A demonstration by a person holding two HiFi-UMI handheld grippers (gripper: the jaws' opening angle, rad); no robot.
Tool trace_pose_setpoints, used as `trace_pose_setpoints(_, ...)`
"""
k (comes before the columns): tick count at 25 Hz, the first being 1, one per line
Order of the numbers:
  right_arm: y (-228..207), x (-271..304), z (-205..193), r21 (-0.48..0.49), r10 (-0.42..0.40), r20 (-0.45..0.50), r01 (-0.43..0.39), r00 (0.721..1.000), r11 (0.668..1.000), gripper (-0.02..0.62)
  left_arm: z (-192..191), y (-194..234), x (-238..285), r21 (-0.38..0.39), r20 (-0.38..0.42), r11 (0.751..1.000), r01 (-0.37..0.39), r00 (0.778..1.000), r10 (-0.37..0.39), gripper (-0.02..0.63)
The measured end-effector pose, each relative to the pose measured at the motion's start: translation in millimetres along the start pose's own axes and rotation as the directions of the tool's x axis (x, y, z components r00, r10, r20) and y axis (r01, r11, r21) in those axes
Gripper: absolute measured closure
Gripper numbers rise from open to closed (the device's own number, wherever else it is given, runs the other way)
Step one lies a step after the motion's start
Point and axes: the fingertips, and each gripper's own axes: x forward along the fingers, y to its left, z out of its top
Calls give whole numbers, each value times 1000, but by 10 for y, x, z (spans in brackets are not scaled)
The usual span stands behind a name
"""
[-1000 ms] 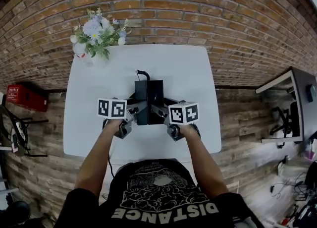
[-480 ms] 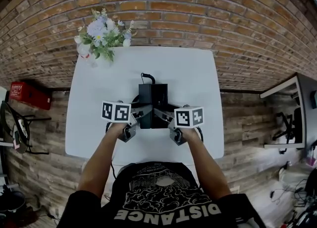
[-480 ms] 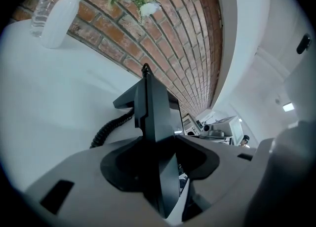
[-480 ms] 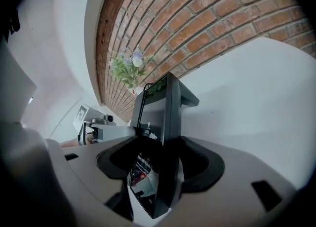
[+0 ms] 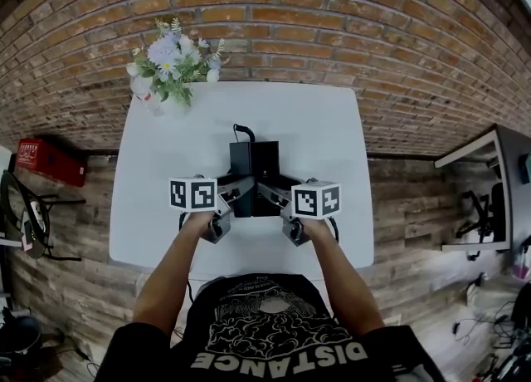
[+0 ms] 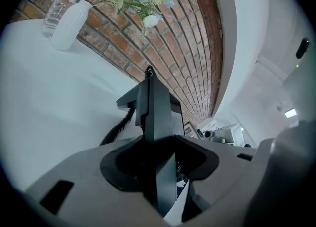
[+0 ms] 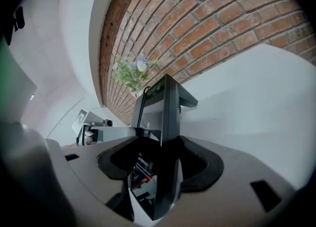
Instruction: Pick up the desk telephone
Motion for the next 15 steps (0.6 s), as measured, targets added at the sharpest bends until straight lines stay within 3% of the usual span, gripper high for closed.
trace_pose_setpoints(6,223,-67,225,-64,7,42,-4,999,998,347,211,-178,-161,41,49,999,11,999,-13,410)
trace_pose_setpoints(15,770,-276,622,-174,16,159,12,987,985,347,594,-614,-553,176,120,984,24,992,-45,410)
